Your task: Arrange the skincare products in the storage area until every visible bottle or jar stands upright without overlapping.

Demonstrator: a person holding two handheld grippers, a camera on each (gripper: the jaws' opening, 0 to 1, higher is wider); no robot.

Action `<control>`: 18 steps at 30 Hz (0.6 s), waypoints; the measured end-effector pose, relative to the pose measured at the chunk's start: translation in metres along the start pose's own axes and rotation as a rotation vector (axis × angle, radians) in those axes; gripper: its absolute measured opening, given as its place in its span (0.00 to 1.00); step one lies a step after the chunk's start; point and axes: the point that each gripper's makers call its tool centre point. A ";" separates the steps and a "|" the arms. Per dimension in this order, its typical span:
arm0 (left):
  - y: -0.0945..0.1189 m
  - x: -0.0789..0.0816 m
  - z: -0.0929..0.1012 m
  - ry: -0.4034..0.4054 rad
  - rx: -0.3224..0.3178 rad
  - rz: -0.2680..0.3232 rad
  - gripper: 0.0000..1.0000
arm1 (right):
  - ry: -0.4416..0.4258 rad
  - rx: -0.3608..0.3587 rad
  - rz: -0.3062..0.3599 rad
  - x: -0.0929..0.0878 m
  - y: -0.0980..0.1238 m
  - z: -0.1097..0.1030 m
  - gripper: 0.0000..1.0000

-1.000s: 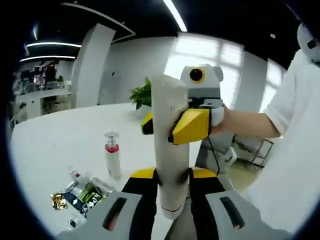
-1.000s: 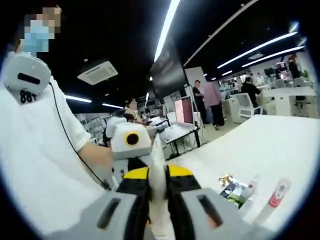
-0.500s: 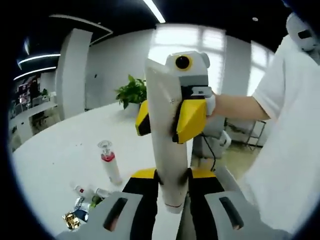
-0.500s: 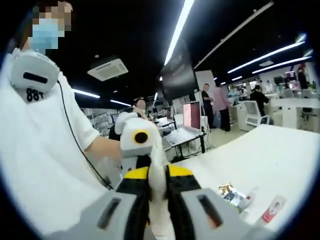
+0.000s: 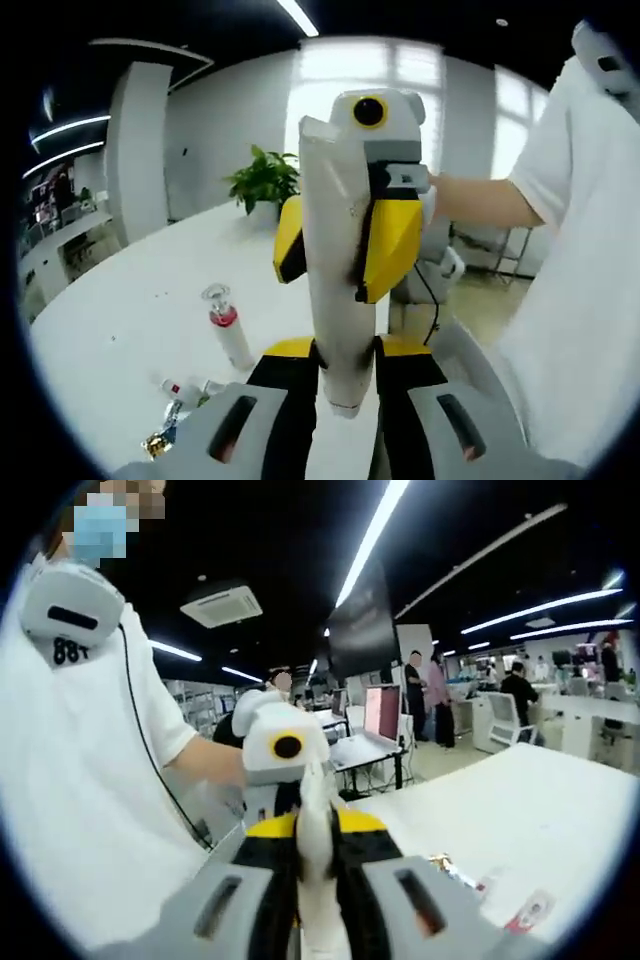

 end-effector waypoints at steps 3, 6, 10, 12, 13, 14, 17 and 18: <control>-0.001 0.000 -0.003 0.000 0.006 0.001 0.18 | 0.013 -0.005 -0.004 -0.001 0.000 0.002 0.12; -0.002 -0.001 -0.006 0.004 -0.001 -0.007 0.18 | 0.028 -0.005 -0.010 -0.003 -0.002 0.004 0.12; -0.004 -0.004 -0.009 -0.009 -0.001 -0.030 0.18 | 0.052 -0.003 -0.019 -0.006 -0.005 0.006 0.12; -0.006 -0.006 -0.010 -0.018 0.001 -0.046 0.18 | 0.066 0.003 -0.029 -0.008 -0.006 0.006 0.12; -0.008 -0.008 -0.011 -0.027 -0.001 -0.057 0.18 | 0.075 0.012 -0.035 -0.010 -0.007 0.006 0.12; -0.008 -0.009 -0.011 -0.031 -0.002 -0.062 0.18 | 0.079 0.015 -0.038 -0.011 -0.008 0.006 0.12; -0.011 -0.011 -0.013 -0.037 -0.009 -0.078 0.17 | 0.105 0.024 -0.057 -0.015 -0.009 0.005 0.12; -0.012 -0.012 -0.013 -0.043 -0.006 -0.081 0.17 | 0.110 0.024 -0.063 -0.016 -0.010 0.006 0.12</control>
Point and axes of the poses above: the point that each gripper's makers call its tool centre point, and the gripper's own axes: y roughly backward along the fingers, z roughly to its right, x roughly out of its top, and after that the axes turned 14 degrees about -z, right-handed
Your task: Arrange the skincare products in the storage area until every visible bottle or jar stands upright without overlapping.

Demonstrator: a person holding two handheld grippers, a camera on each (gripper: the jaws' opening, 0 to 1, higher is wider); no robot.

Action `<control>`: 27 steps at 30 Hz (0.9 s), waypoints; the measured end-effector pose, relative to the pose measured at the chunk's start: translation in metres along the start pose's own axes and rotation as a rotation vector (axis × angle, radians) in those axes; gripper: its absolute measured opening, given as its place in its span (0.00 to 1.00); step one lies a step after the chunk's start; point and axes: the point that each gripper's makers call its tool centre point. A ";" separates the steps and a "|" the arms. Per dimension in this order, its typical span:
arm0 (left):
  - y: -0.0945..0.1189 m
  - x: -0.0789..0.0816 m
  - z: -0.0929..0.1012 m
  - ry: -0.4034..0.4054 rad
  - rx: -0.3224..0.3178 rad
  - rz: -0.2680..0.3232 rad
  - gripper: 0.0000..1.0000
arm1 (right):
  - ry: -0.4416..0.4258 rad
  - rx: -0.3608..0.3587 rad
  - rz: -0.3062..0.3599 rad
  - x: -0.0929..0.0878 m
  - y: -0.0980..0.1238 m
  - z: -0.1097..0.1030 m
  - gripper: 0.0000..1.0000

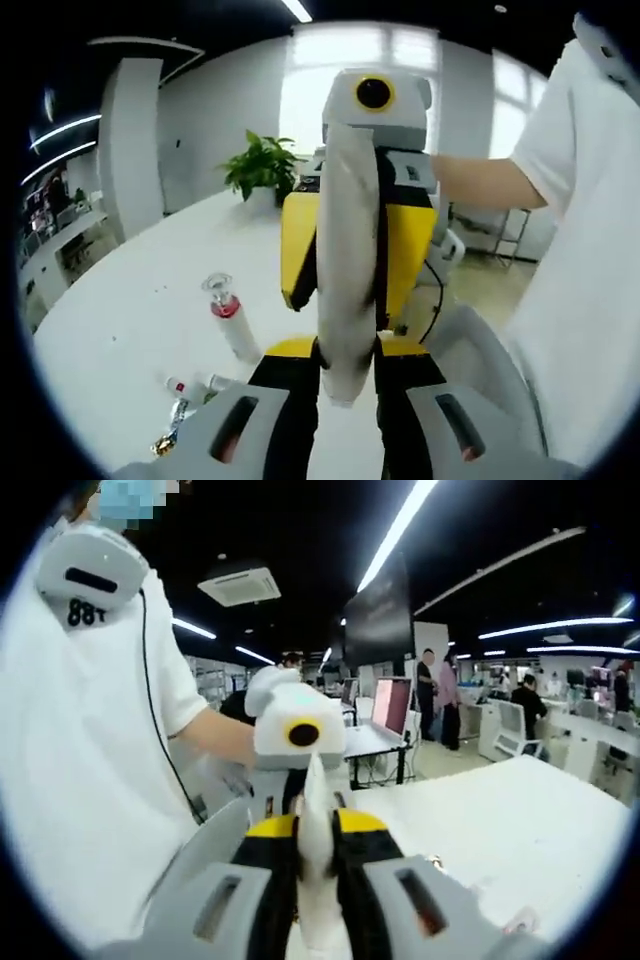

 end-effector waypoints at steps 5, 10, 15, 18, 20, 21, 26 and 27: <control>-0.005 -0.006 -0.006 -0.003 0.006 -0.019 0.16 | -0.008 -0.007 -0.010 -0.009 -0.002 0.006 0.13; -0.011 -0.011 -0.014 0.017 0.014 -0.028 0.15 | -0.067 -0.046 -0.026 -0.018 -0.004 0.018 0.15; -0.015 -0.012 -0.024 0.034 0.015 0.000 0.15 | -0.093 -0.085 -0.019 -0.022 -0.003 0.028 0.17; -0.019 -0.013 -0.029 0.051 0.011 0.009 0.14 | -0.116 -0.121 -0.031 -0.030 -0.004 0.036 0.20; -0.021 -0.013 -0.032 0.061 0.007 0.018 0.14 | -0.130 -0.147 -0.049 -0.039 -0.005 0.040 0.22; -0.021 -0.013 -0.033 0.064 0.004 0.021 0.14 | -0.145 -0.152 -0.051 -0.043 -0.005 0.041 0.24; -0.029 -0.018 -0.043 0.066 0.007 0.019 0.14 | -0.204 -0.186 -0.023 -0.053 0.000 0.047 0.31; -0.030 -0.019 -0.045 0.069 0.009 0.019 0.14 | -0.216 -0.198 -0.017 -0.055 0.001 0.049 0.33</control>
Point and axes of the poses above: the point that each gripper's makers call its tool centre point, and the gripper's own axes: y roughly backward along the fingers, z roughly to its right, x roughly out of its top, and after that the axes turned 14 degrees about -z, right-handed
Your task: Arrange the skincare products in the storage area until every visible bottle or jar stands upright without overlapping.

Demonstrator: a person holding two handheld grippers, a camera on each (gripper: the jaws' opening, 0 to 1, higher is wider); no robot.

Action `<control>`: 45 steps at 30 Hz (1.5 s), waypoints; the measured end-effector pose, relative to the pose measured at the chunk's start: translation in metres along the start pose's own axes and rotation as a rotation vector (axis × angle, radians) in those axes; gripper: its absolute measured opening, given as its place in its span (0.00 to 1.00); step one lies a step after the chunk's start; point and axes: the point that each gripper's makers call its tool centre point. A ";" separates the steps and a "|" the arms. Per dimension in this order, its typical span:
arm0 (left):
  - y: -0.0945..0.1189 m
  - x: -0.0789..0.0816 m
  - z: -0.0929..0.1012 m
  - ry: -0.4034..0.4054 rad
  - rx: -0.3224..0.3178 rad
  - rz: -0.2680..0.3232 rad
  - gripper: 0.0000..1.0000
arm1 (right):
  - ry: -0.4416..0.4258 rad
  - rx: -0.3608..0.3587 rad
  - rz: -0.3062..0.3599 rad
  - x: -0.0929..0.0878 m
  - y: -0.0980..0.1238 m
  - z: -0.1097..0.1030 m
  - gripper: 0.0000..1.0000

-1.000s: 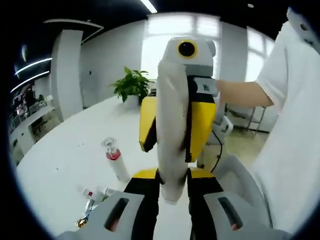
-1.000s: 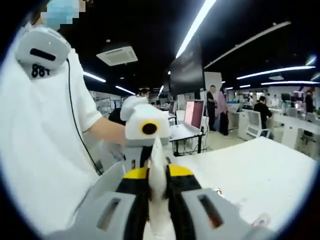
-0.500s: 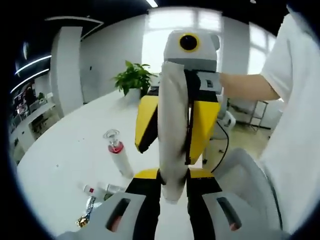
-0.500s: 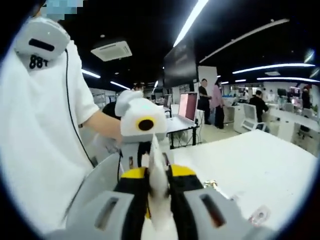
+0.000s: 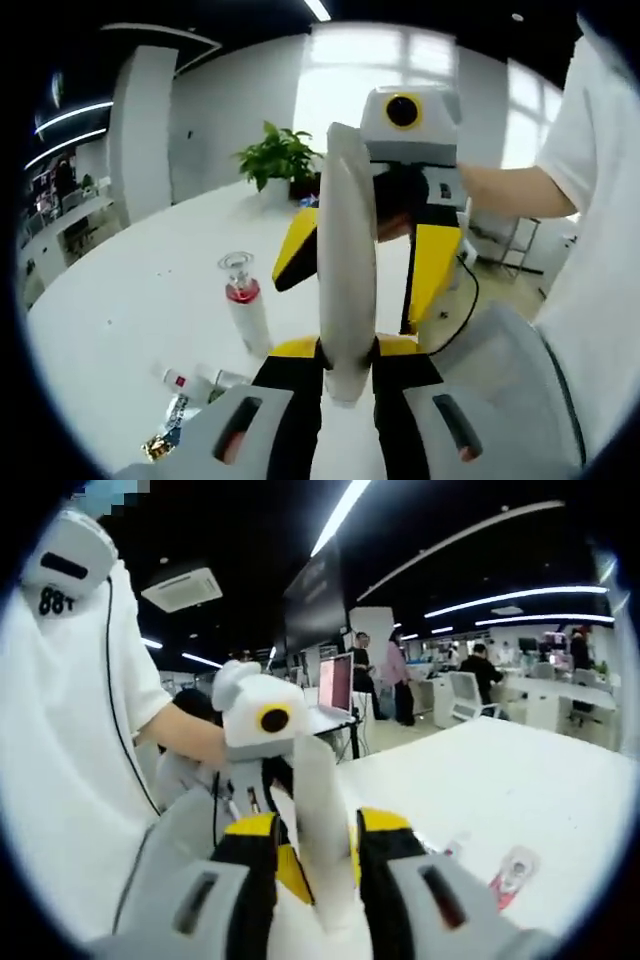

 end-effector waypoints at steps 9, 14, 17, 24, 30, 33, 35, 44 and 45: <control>-0.014 0.002 -0.032 0.033 0.019 0.048 0.14 | -0.101 -0.115 0.010 -0.024 0.014 0.026 0.50; -0.021 0.003 -0.054 0.026 0.041 0.051 0.14 | -0.147 -0.166 0.002 -0.037 0.022 0.034 0.56; -0.024 0.007 -0.067 0.024 0.053 0.080 0.14 | -0.177 -0.192 0.001 -0.045 0.027 0.037 0.59; -0.044 0.009 -0.096 0.016 0.068 0.104 0.14 | -0.226 -0.240 -0.009 -0.061 0.038 0.039 0.59; -0.067 -0.006 -0.109 -0.025 0.067 0.051 0.13 | -0.255 -0.292 0.002 -0.067 0.053 0.046 0.60; -0.073 -0.009 -0.115 -0.022 0.064 0.050 0.13 | -0.264 -0.306 0.003 -0.069 0.056 0.049 0.60; -0.075 -0.009 -0.119 -0.018 0.065 0.053 0.13 | -0.269 -0.312 0.001 -0.071 0.057 0.051 0.60; -0.086 -0.011 -0.127 -0.029 0.059 0.044 0.13 | -0.294 -0.324 -0.001 -0.078 0.055 0.055 0.60; -0.087 -0.012 -0.128 -0.028 0.057 0.041 0.13 | -0.294 -0.323 -0.001 -0.078 0.055 0.055 0.60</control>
Point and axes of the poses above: the point that each gripper's makers call its tool centre point, and the gripper's own axes: y roughly backward along the fingers, z roughly to its right, x roughly out of its top, and after that the axes turned 14 degrees about -z, right-handed
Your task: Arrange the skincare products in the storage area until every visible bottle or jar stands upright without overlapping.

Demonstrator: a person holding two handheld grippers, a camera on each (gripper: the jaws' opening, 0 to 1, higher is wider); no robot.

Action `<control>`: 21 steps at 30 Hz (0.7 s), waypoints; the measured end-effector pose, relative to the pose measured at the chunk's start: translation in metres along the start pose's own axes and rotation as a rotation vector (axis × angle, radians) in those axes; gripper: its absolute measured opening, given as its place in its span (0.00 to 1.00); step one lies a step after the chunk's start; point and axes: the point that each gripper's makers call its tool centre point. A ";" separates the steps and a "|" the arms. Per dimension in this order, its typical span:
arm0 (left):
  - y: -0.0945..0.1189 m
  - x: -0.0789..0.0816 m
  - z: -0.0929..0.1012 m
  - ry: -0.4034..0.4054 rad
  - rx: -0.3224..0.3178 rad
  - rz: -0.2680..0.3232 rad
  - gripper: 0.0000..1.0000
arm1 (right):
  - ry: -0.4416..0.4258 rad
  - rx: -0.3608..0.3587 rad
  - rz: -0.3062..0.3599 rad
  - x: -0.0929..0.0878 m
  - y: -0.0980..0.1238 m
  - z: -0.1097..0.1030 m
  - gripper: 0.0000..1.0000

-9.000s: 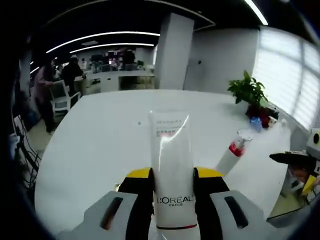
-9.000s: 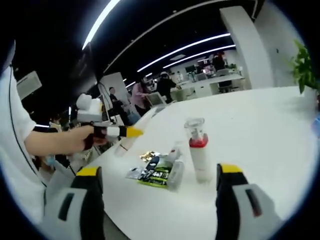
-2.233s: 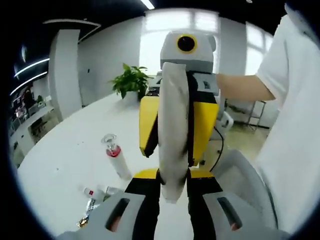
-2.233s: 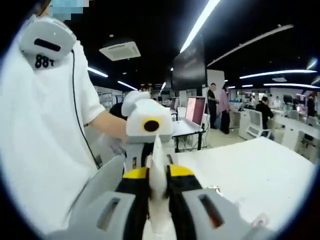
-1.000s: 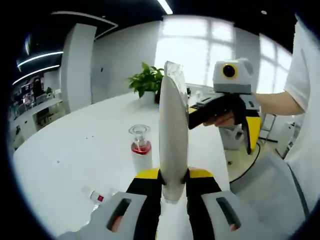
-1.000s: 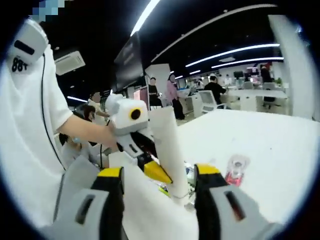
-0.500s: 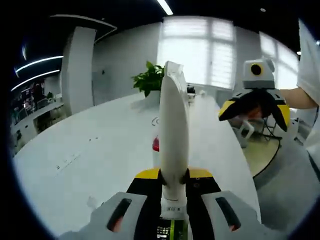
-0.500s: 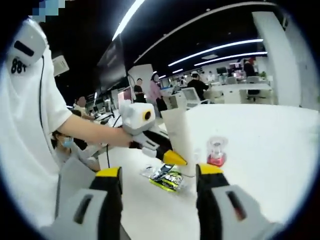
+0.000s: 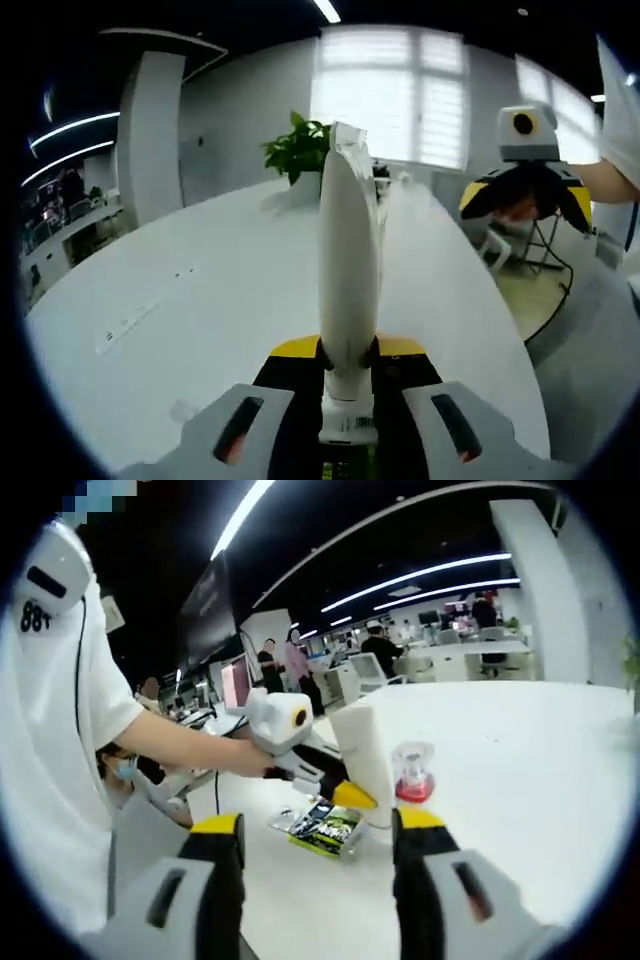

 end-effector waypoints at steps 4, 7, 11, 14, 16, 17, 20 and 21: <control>-0.006 -0.007 -0.002 -0.009 0.000 -0.022 0.13 | -0.002 0.002 -0.002 -0.001 -0.002 0.000 0.60; -0.009 -0.011 -0.003 -0.016 0.001 -0.037 0.13 | -0.005 0.001 0.000 -0.001 -0.002 0.001 0.60; -0.011 -0.018 -0.004 -0.038 0.001 -0.066 0.13 | -0.010 -0.002 -0.004 -0.003 -0.003 0.002 0.60; -0.009 -0.022 -0.005 -0.042 -0.002 -0.078 0.13 | -0.015 -0.003 -0.003 -0.004 -0.002 0.002 0.60; -0.006 -0.024 -0.007 -0.035 -0.003 -0.078 0.13 | -0.019 -0.004 -0.004 -0.006 -0.002 0.002 0.60; -0.005 -0.025 -0.008 -0.035 -0.002 -0.079 0.13 | -0.021 -0.006 -0.006 -0.007 -0.002 0.002 0.60; -0.003 -0.027 -0.009 -0.035 -0.006 -0.084 0.13 | -0.022 -0.012 -0.010 -0.008 -0.003 0.003 0.61; -0.003 -0.027 -0.009 -0.038 -0.006 -0.087 0.13 | -0.022 -0.016 -0.013 -0.009 -0.003 0.003 0.62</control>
Point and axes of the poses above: the point that each gripper's makers call its tool centre point, and the gripper's own axes: y roughly backward along the fingers, z roughly to its right, x roughly out of its top, and after that the axes turned 14 degrees about -z, right-handed
